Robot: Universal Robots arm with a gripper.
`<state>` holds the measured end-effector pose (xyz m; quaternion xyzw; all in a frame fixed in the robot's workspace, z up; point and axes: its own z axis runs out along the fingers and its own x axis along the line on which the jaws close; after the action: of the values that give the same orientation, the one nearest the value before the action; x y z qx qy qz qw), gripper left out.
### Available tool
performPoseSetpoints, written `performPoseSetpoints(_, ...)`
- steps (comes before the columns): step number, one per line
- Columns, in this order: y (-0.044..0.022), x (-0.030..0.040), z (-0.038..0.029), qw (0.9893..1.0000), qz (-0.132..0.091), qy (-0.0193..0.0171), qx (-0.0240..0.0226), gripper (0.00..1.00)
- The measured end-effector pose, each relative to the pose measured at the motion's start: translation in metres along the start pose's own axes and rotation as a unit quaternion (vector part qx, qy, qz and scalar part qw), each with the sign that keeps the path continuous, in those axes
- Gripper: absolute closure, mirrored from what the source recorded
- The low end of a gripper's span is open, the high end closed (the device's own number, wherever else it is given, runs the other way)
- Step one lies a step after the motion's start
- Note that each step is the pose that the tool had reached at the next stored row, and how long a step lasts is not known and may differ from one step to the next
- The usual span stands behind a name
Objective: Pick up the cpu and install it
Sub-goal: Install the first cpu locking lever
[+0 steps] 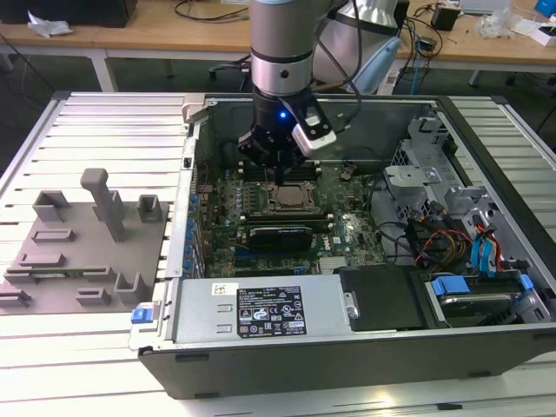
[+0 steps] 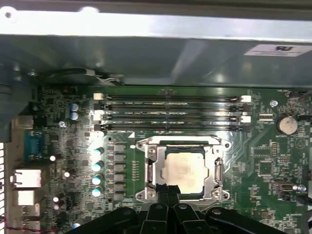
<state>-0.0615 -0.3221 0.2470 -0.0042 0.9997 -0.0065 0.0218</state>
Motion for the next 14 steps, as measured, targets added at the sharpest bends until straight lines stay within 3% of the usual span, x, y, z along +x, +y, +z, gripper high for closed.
performPoseSetpoints(9,-0.0001,0.0015,-0.0005,1.0000,0.000,0.0001,0.0001,0.89)
performPoseSetpoints(14,-0.0001,0.0012,-0.0058,1.0000,0.000,0.0000,0.0000,0.89)
